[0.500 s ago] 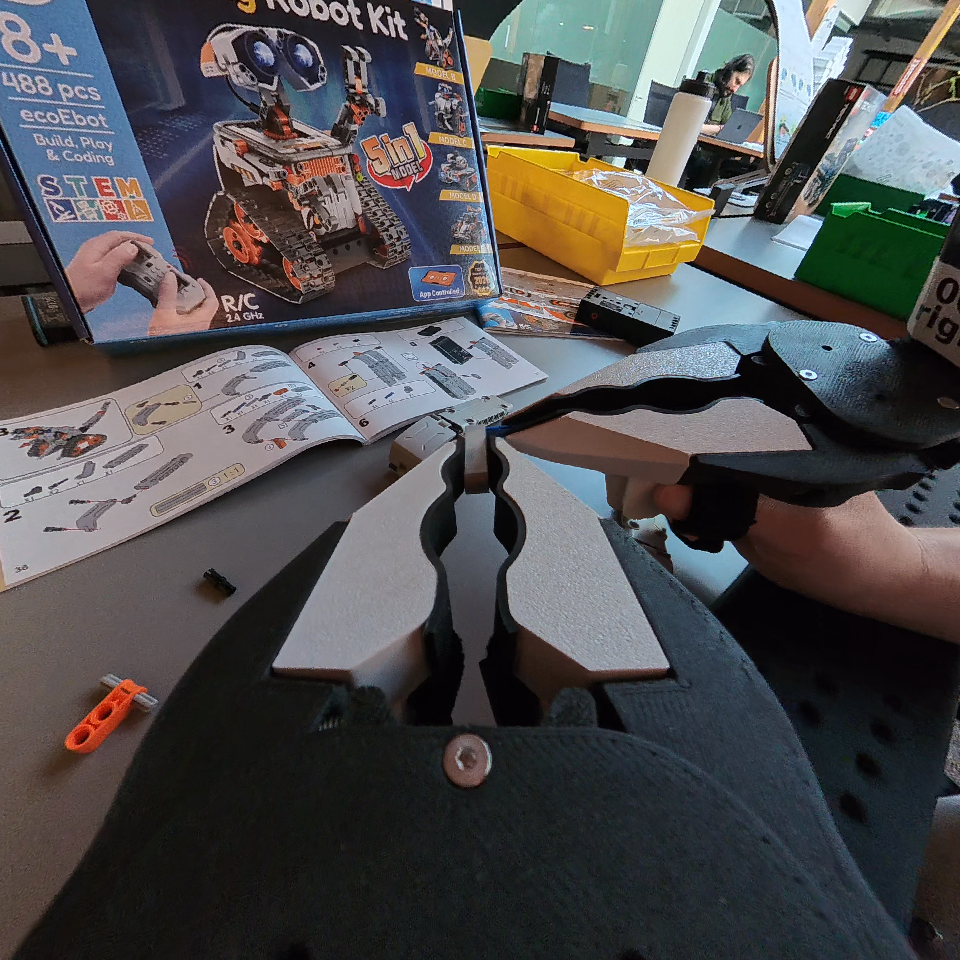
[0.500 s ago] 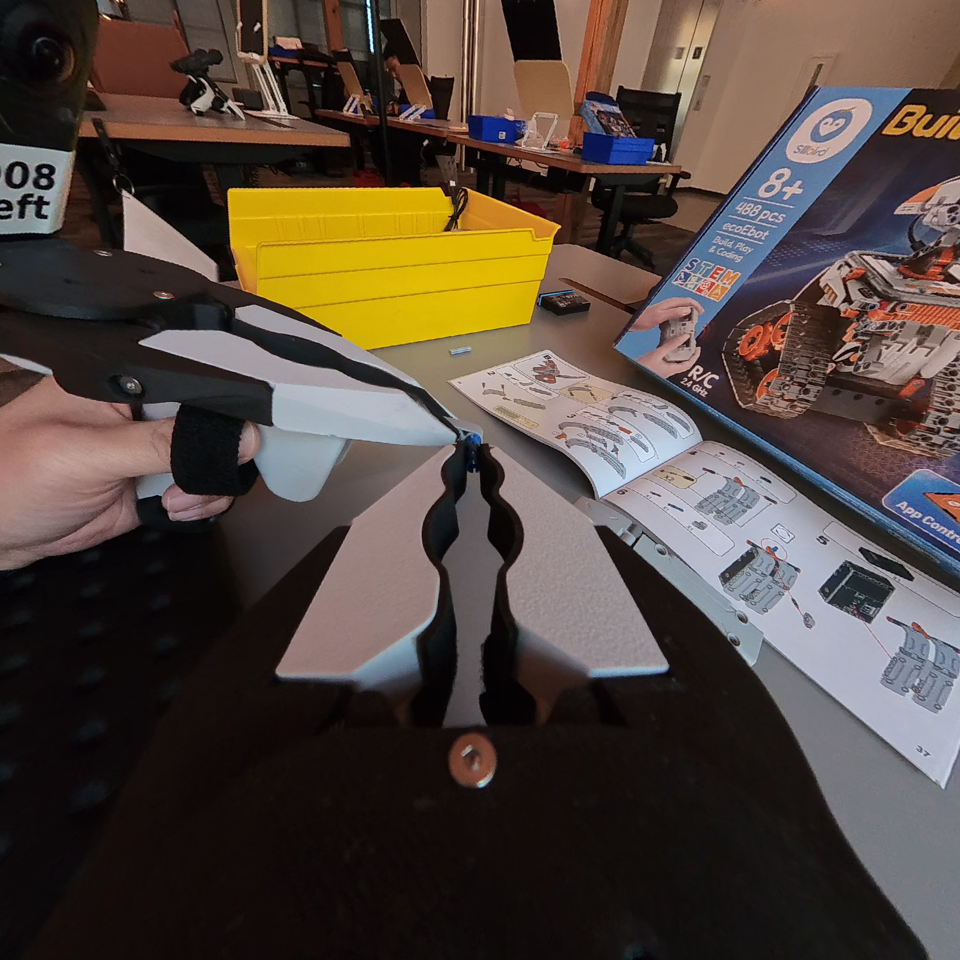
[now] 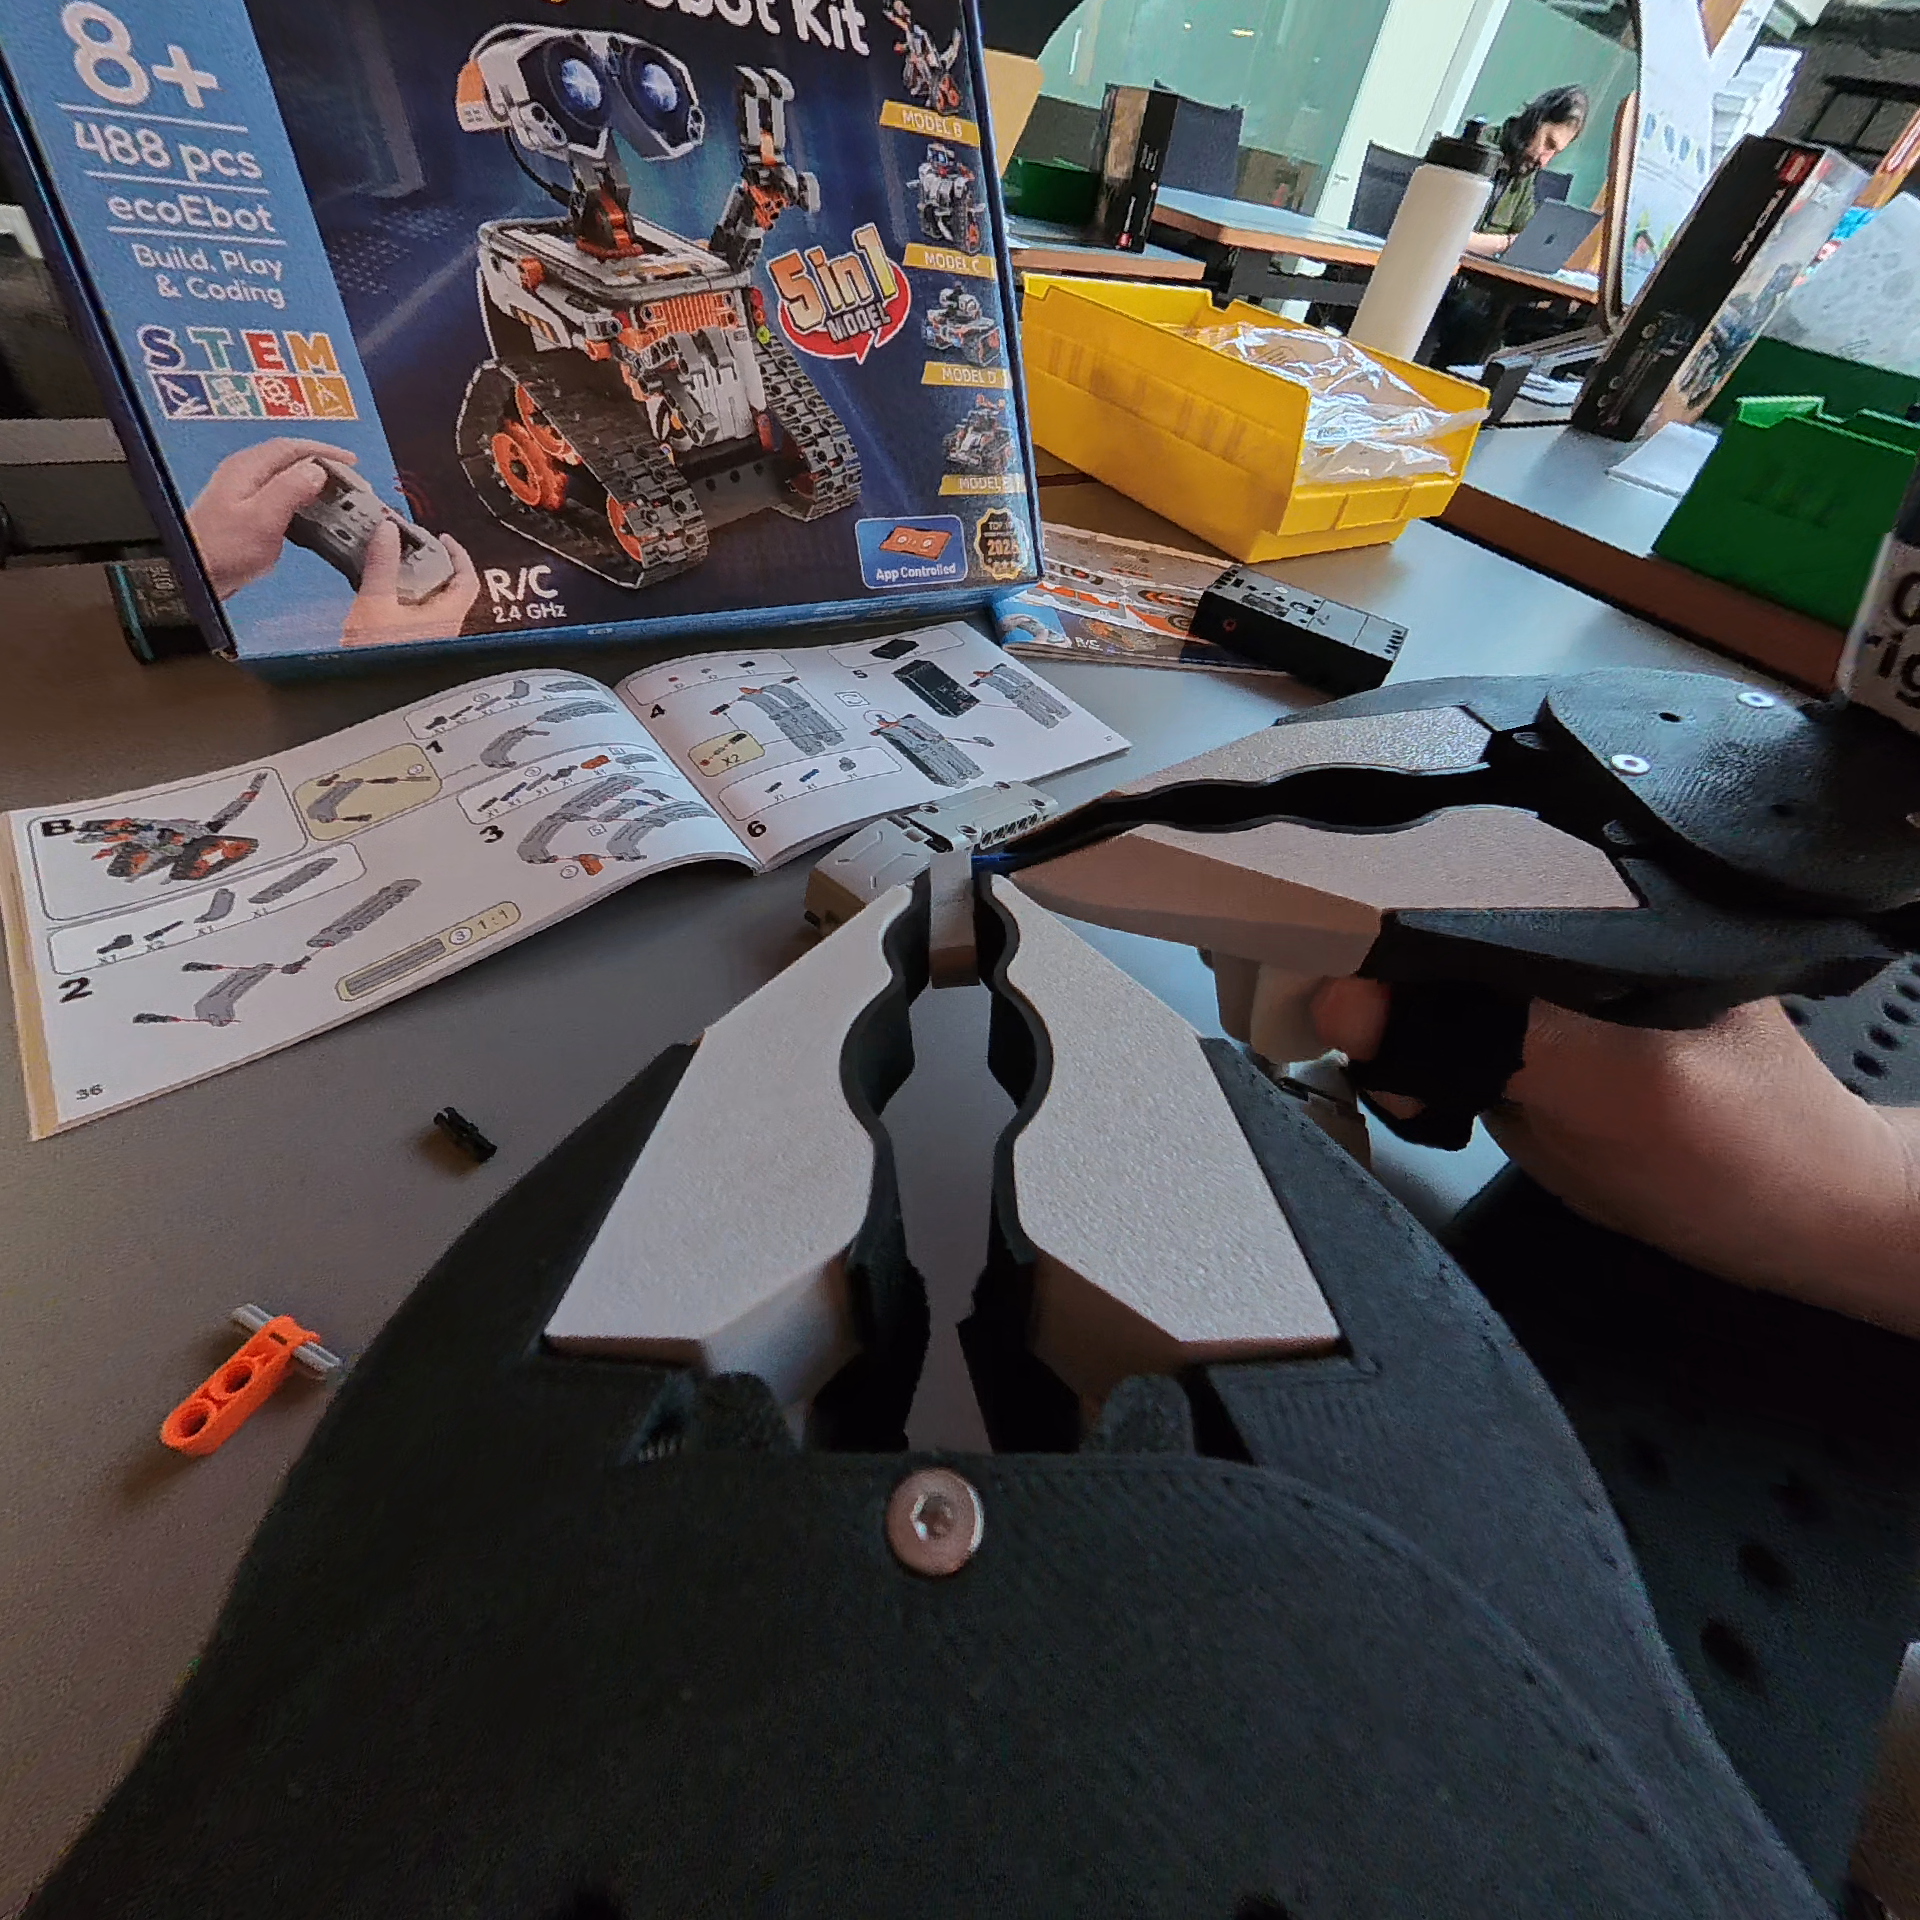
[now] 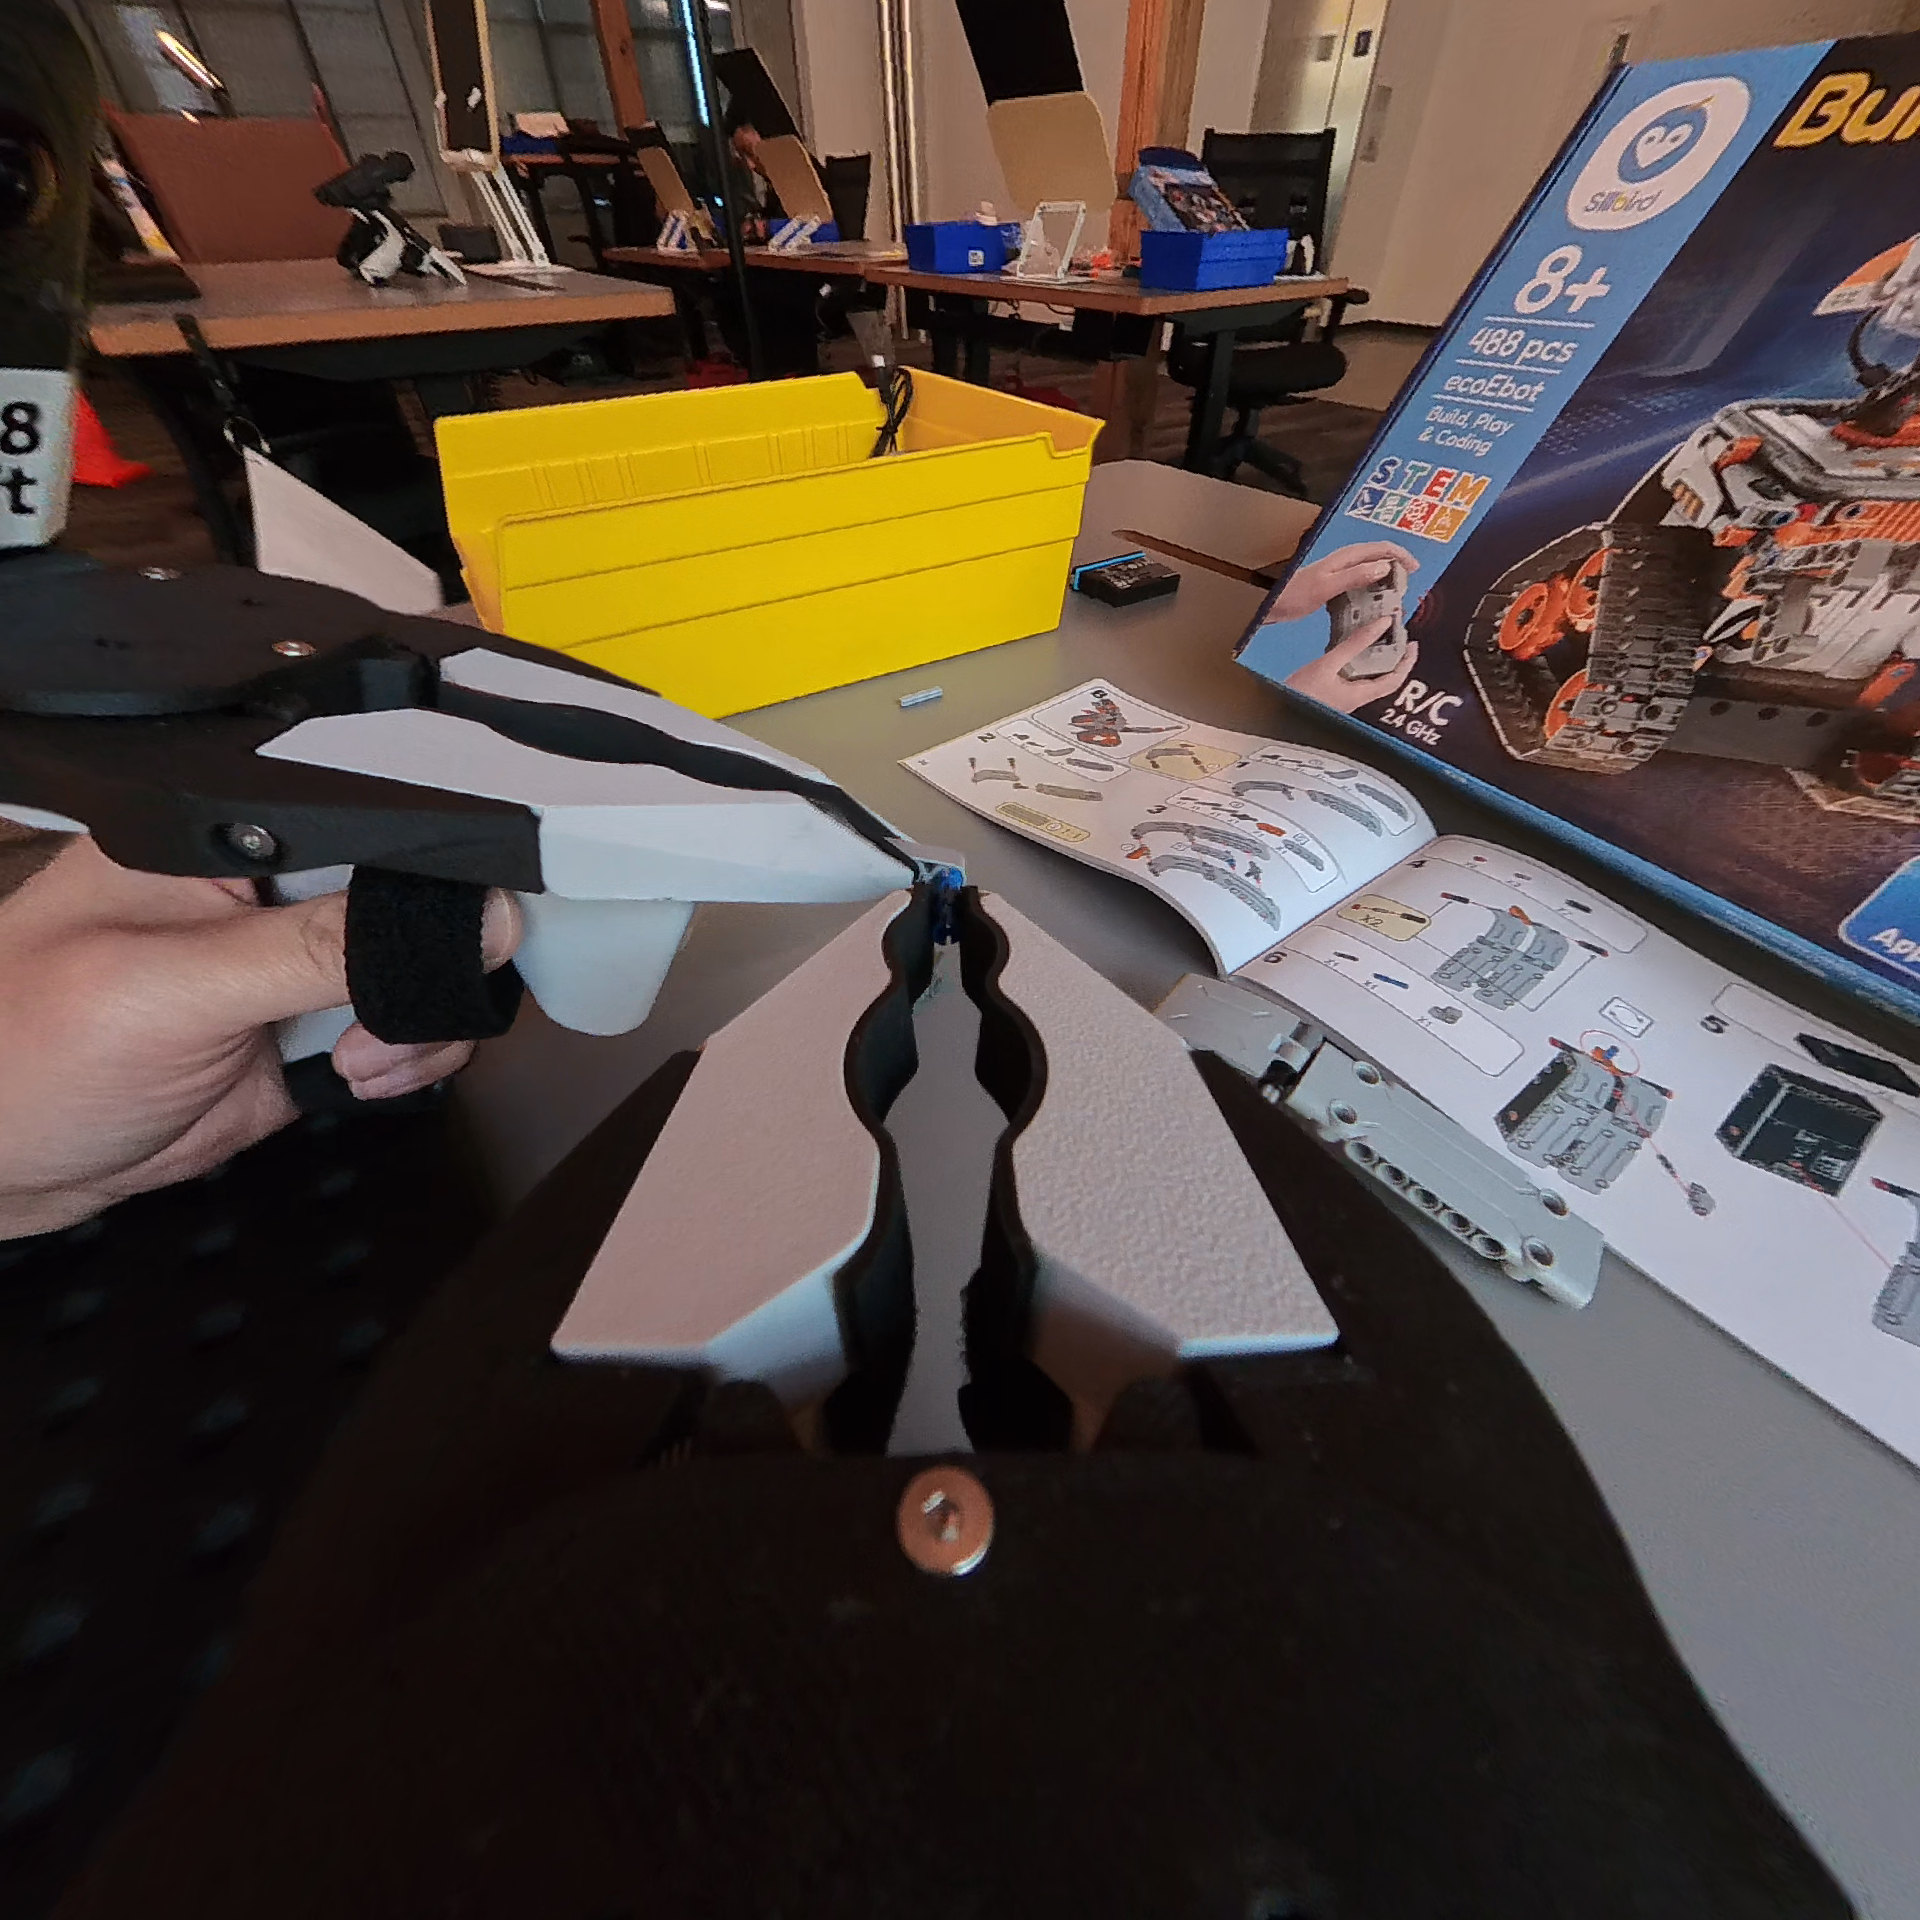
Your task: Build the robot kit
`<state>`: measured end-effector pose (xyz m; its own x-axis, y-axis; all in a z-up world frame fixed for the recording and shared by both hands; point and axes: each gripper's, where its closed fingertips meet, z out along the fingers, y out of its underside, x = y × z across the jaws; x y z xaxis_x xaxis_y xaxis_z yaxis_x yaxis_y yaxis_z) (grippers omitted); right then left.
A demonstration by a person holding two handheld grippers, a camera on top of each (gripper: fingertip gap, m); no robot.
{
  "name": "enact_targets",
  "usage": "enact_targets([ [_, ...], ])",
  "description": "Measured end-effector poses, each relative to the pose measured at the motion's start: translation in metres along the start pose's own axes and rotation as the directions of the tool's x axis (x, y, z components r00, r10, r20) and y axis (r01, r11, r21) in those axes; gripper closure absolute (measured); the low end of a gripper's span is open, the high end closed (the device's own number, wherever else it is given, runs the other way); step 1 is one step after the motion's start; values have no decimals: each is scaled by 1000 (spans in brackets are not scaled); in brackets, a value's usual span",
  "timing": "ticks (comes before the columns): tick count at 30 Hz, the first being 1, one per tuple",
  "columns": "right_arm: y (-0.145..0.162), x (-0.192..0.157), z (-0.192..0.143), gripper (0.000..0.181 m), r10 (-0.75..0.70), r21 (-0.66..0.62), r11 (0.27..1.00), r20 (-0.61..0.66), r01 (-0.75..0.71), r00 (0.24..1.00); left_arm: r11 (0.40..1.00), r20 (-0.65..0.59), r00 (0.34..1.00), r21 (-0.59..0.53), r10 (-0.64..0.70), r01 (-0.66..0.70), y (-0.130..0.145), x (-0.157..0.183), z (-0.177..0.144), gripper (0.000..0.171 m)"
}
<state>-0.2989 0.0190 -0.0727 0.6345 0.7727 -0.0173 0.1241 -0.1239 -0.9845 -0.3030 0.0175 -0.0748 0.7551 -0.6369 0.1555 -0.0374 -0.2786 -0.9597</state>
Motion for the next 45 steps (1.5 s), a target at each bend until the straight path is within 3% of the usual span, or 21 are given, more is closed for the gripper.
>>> enact_targets([
  [10,7,-2,-6,178,22,-29,999,112,-19,993,993,-17,994,-46,105,-106,7,7,-1,165],
  [23,5,-2,1,178,-154,-45,987,-14,153,988,999,-31,999,-42,-32,30,7,0,0,165],
  [28,6,-2,2,178,-156,-47,987,-11,155,988,999,-17,1000,-44,-8,8,8,-1,0,165],
  [35,4,-4,-4,178,-91,-16,996,102,93,991,996,-21,997,-33,76,-77,6,6,-3,165],
  [45,2,-4,0,178,-109,-14,994,43,110,993,997,-22,997,-20,77,-78,4,6,-3,165],
])
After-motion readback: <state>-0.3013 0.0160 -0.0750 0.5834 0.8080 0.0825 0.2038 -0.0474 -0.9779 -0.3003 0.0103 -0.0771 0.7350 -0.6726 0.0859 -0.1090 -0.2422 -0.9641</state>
